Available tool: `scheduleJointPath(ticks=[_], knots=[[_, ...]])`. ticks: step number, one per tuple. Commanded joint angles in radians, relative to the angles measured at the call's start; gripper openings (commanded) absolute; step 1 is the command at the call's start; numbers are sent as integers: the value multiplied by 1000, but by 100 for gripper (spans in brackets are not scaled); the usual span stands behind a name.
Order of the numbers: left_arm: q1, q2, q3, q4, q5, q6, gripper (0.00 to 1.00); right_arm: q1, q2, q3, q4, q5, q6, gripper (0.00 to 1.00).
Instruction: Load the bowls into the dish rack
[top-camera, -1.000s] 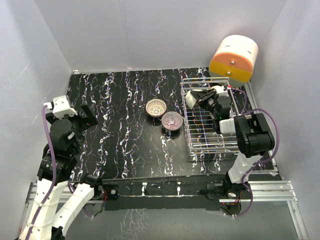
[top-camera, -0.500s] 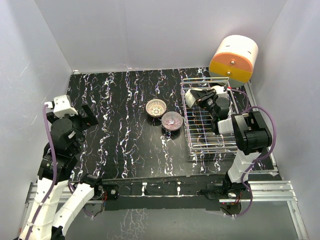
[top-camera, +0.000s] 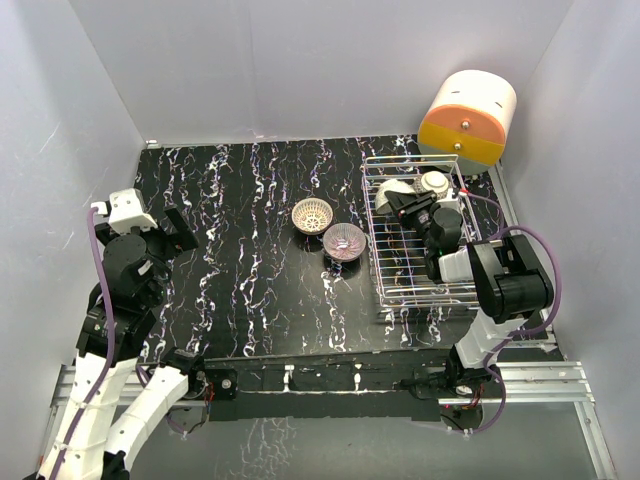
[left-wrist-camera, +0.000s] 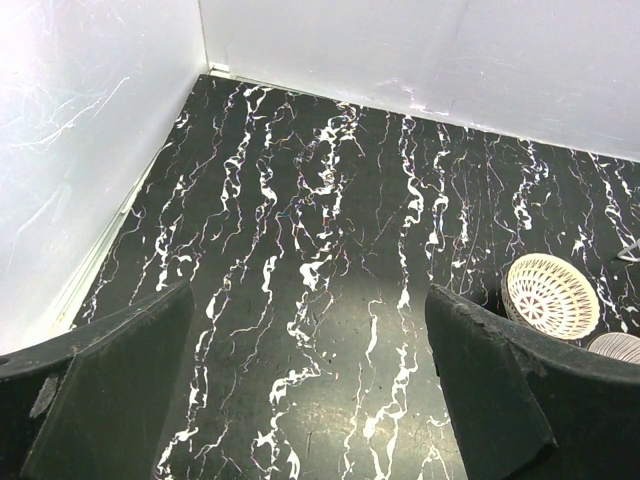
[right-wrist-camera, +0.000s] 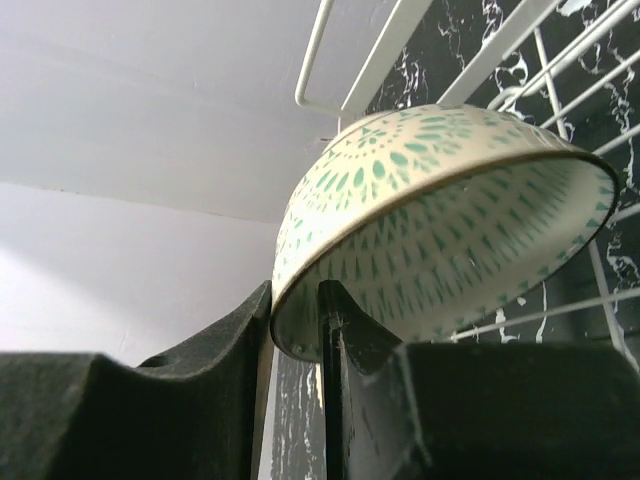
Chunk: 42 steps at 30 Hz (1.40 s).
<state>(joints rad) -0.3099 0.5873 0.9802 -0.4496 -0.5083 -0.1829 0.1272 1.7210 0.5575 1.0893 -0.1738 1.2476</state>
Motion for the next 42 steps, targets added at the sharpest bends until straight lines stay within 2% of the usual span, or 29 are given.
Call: scheduleJointPath(ticks=[1, 11, 18, 24, 31, 42], knots=[[-4, -3, -4, 22, 10, -5, 97, 4, -25, -43, -11, 16, 17, 25], [-3, -11, -12, 17, 10, -12, 97, 6, -58, -60, -84, 16, -11, 20], [-3, -17, -20, 19, 10, -19, 97, 6, -150, -80, -235, 31, -45, 20], [-3, -23, -27, 19, 26, -38, 97, 6, -230, -102, -370, 70, -82, 28], [-3, -44, -34, 6, 22, -41, 97, 5, -234, -108, -426, 64, -88, 31], [-3, -66, -40, 3, 19, -50, 97, 6, -336, -53, -681, 96, -158, 37]])
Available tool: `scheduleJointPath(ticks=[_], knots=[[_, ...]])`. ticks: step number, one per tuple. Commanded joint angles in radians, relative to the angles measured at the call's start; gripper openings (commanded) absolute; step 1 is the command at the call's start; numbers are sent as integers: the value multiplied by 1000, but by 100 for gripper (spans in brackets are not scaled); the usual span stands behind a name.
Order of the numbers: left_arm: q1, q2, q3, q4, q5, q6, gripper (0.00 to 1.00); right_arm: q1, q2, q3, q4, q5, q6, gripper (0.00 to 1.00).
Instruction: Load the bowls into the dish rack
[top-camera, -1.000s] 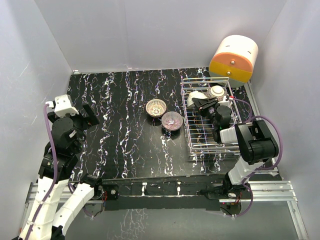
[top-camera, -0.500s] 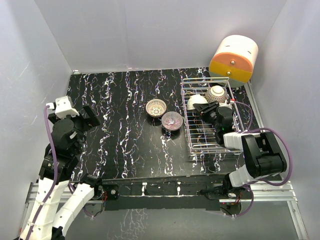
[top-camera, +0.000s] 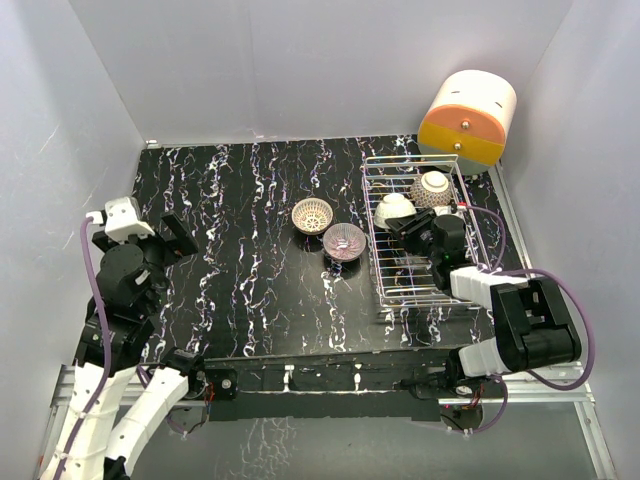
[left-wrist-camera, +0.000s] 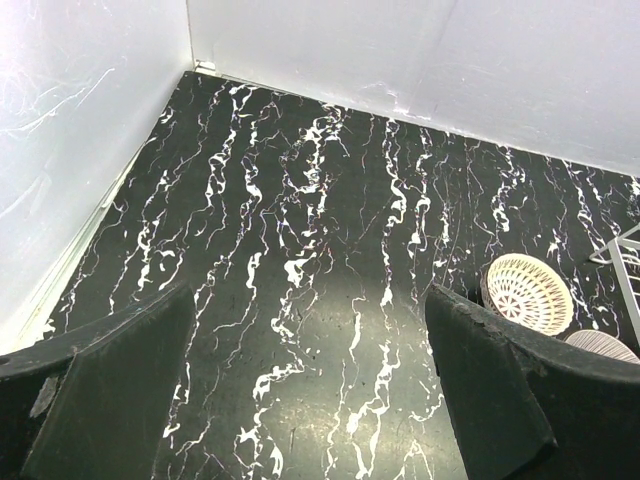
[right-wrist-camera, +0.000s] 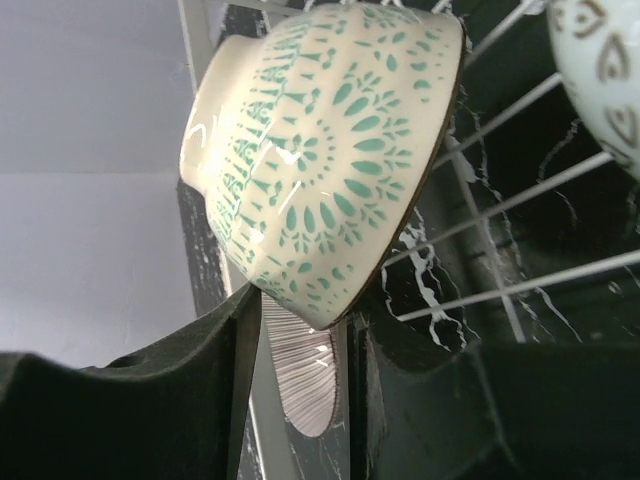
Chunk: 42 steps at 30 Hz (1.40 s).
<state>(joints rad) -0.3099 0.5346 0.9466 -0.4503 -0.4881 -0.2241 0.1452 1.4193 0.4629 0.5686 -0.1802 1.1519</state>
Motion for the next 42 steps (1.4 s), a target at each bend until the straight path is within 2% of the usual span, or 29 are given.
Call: scheduleJointPath(ticks=[1, 5, 13, 16, 19, 20, 21, 35, 42], knots=[[-3, -17, -7, 3, -1, -9, 97, -12, -44, 46, -190, 107, -71, 39], [-4, -27, -10, 2, 0, -8, 97, -12, -77, 64, -251, 115, -92, 44], [-4, -36, -15, 7, 8, -6, 97, -12, -99, 120, -349, 101, -127, 49], [-3, -41, -17, 9, 9, -4, 97, -12, -104, 148, -390, 96, -143, 55], [-3, -45, -19, 6, 9, -1, 97, -12, -114, 166, -420, 89, -155, 70], [-3, -46, -19, 6, 9, -1, 97, -12, -117, 172, -432, 86, -161, 96], [-3, -49, -21, 5, 8, -2, 97, -12, -123, 177, -444, 84, -165, 100], [-4, -64, -32, 9, 18, -6, 97, -12, -201, 200, -582, 52, -225, 100], [-3, -59, -33, 12, 24, -3, 97, -4, -260, 293, -700, 94, -347, 99]])
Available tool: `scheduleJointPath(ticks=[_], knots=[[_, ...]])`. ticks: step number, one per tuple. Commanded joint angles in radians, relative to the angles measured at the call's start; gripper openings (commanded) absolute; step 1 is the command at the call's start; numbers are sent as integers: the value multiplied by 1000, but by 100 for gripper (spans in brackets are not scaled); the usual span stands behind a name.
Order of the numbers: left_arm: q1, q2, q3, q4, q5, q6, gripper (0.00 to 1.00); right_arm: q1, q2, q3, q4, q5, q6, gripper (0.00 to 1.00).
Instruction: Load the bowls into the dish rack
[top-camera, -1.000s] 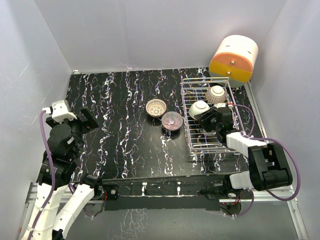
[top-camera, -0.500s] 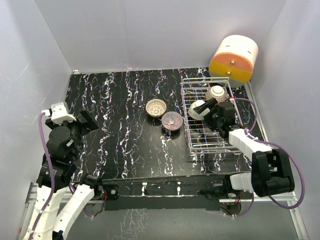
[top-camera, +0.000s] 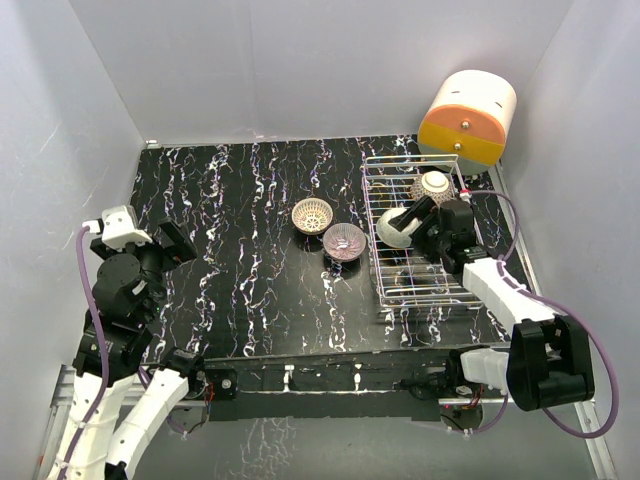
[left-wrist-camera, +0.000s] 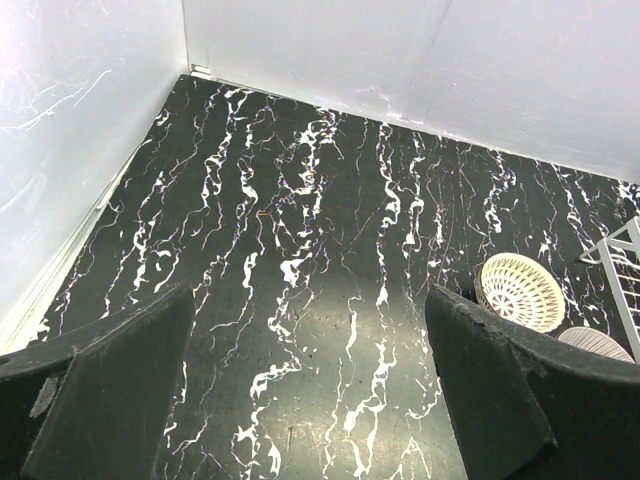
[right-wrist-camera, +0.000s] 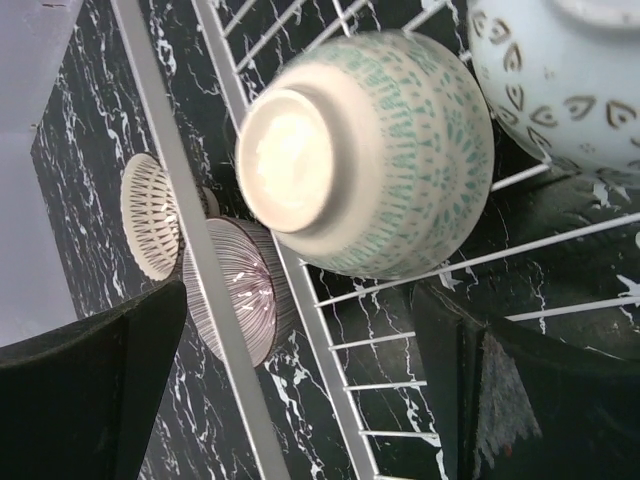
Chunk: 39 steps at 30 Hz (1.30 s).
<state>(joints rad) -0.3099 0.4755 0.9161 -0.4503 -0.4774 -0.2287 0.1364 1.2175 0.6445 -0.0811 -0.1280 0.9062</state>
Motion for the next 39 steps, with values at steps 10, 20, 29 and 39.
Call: scheduleJointPath(ticks=[10, 20, 29, 39], knots=[[-3, 39, 7, 26, 12, 13, 97, 60, -51, 332, -265, 90, -351, 99], [-3, 84, 22, 37, 16, 34, 97, 149, 193, 599, -486, 336, -654, 99], [-3, 100, 12, 42, 17, 36, 97, 173, 311, 642, -531, 362, -718, 98], [-3, 95, -12, 48, 7, 44, 97, 173, 367, 639, -503, 346, -739, 79]])
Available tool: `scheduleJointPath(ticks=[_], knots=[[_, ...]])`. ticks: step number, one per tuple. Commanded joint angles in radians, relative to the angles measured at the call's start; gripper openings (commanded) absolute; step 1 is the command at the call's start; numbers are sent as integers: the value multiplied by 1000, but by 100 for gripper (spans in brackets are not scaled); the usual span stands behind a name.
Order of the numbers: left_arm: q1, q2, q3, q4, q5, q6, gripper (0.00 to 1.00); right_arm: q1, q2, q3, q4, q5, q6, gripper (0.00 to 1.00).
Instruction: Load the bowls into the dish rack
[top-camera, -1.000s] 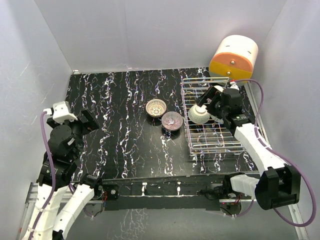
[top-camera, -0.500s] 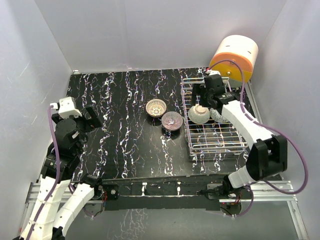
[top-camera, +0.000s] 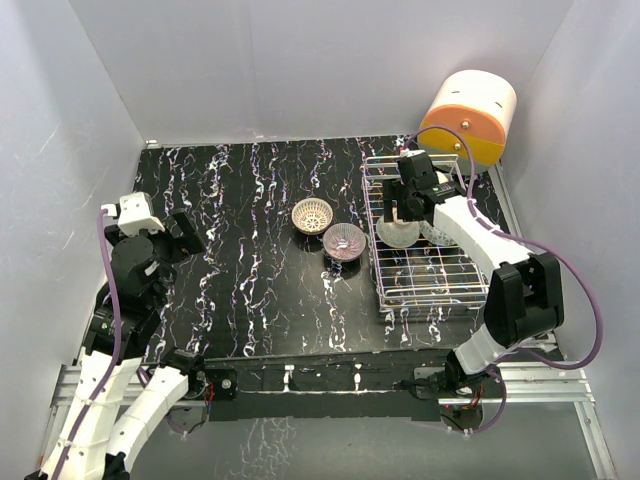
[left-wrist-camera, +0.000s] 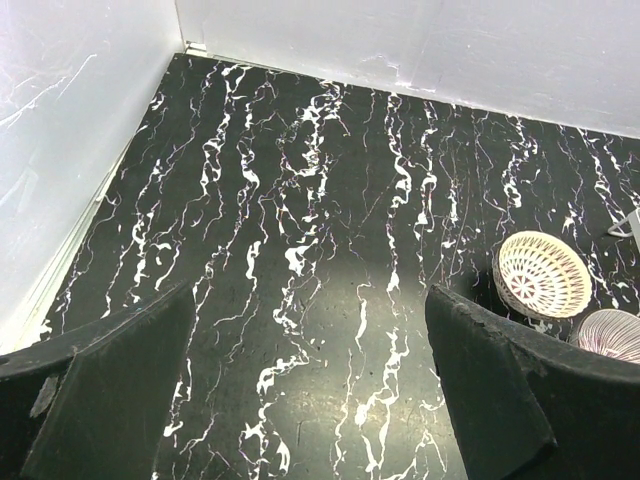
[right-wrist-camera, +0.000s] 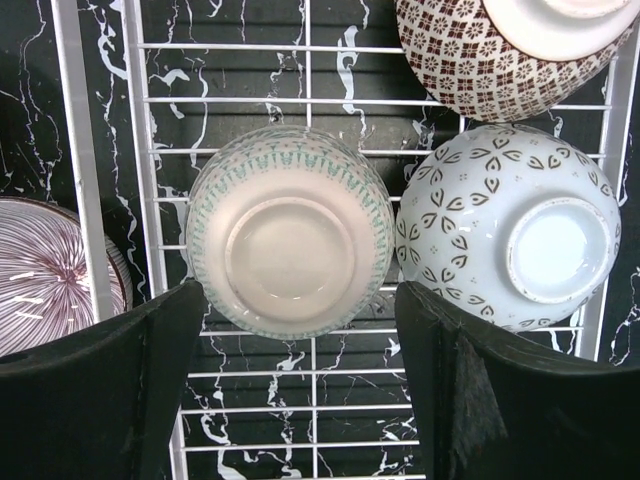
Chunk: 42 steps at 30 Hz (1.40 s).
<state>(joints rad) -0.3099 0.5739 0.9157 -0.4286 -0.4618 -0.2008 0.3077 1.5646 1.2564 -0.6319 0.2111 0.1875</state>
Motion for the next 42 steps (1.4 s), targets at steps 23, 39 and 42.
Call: scheduleJointPath(ticks=[23, 39, 42], knots=[[-3, 7, -18, 30, -17, 23, 97, 2, 73, 28, 95, -13, -18, 59], [-3, 1, -20, 30, -11, 18, 97, 4, -28, 11, 54, -99, -1, 40], [-3, 1, -23, 31, -5, 15, 97, 10, -61, -2, 31, -106, 8, 40]])
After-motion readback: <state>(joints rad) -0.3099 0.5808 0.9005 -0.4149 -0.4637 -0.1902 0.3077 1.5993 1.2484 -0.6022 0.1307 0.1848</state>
